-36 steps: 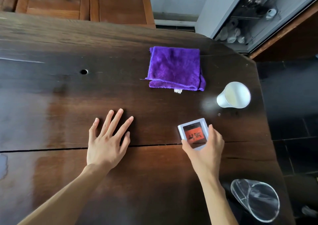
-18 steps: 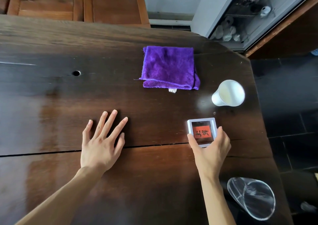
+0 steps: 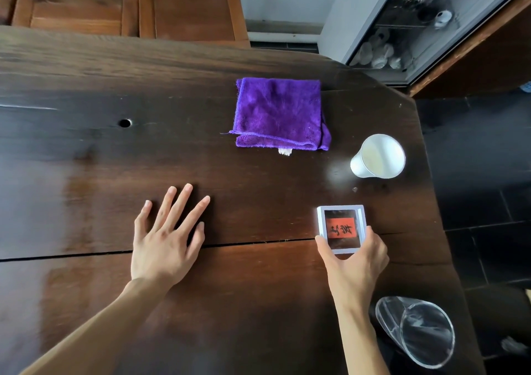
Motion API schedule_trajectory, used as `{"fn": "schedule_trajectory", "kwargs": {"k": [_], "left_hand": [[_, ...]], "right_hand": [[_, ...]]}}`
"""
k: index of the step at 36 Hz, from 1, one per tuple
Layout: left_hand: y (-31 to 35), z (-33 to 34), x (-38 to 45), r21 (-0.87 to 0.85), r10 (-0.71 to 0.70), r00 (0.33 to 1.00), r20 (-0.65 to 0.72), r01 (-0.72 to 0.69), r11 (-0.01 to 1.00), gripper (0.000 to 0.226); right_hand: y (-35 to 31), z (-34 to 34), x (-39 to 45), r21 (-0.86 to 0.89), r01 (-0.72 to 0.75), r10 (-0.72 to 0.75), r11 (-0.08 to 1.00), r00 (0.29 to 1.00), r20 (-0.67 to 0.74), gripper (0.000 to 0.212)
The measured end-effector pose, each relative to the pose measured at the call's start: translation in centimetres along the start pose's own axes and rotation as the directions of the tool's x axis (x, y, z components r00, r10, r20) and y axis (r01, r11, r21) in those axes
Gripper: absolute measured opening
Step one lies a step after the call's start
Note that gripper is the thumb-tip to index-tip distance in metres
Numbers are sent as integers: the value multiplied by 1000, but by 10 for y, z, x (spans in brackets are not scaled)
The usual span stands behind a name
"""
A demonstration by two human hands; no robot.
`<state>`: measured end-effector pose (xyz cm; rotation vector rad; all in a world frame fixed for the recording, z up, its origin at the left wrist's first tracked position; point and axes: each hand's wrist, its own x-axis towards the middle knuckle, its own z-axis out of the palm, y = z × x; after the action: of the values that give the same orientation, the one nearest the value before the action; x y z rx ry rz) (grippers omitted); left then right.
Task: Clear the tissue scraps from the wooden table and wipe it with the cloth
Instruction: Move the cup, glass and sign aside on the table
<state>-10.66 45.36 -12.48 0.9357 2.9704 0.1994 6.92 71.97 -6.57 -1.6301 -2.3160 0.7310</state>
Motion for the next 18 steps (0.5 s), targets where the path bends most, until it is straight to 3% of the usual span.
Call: {"fn": "schedule_trajectory", "kwargs": {"k": [18], "left_hand": [[0,-1,0,-12,4,1000,-6,-4,1000,56]], "right_hand": [[1,-6,6,8,21,-21,1000,1000,6,104]]}}
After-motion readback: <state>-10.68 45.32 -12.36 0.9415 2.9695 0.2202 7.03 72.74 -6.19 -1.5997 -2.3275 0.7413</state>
